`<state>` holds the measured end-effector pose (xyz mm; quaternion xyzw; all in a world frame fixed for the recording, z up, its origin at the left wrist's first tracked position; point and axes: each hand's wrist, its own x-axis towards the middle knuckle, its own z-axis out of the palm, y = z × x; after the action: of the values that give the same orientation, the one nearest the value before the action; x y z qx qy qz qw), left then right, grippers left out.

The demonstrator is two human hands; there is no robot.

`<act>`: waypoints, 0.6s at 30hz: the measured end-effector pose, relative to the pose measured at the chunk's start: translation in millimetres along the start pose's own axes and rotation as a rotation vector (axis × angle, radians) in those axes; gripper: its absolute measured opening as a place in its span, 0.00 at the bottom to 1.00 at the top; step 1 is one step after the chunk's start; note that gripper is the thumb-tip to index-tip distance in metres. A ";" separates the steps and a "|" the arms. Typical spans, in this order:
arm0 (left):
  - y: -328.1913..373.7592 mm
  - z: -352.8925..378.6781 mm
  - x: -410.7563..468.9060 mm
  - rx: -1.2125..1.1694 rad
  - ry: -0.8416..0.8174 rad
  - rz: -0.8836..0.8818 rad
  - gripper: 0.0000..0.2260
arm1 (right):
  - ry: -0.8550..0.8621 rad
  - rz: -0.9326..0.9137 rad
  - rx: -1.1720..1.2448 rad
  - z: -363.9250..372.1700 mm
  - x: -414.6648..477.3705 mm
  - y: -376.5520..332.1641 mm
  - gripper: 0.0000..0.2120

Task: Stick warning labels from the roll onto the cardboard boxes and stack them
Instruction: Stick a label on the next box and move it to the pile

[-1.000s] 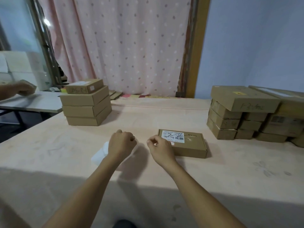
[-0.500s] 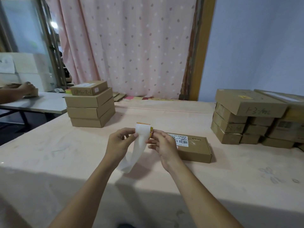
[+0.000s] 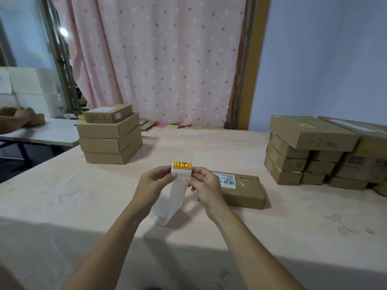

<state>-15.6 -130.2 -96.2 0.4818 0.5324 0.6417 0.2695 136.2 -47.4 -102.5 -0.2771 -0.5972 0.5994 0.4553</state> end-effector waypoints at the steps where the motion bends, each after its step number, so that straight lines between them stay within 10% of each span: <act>1: -2.5 0.9 1.3 0.014 0.012 0.014 0.09 | -0.005 0.002 -0.010 -0.4 -0.4 0.5 0.11; 18: -20.9 4.8 5.6 0.582 0.268 0.576 0.01 | 0.074 -0.627 -0.813 6.9 6.4 -2.8 0.15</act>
<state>-16.9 -117.3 -114.2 0.5790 0.5655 0.5706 -0.1393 127.9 -45.4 -97.5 -0.2603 -0.8198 0.1434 0.4895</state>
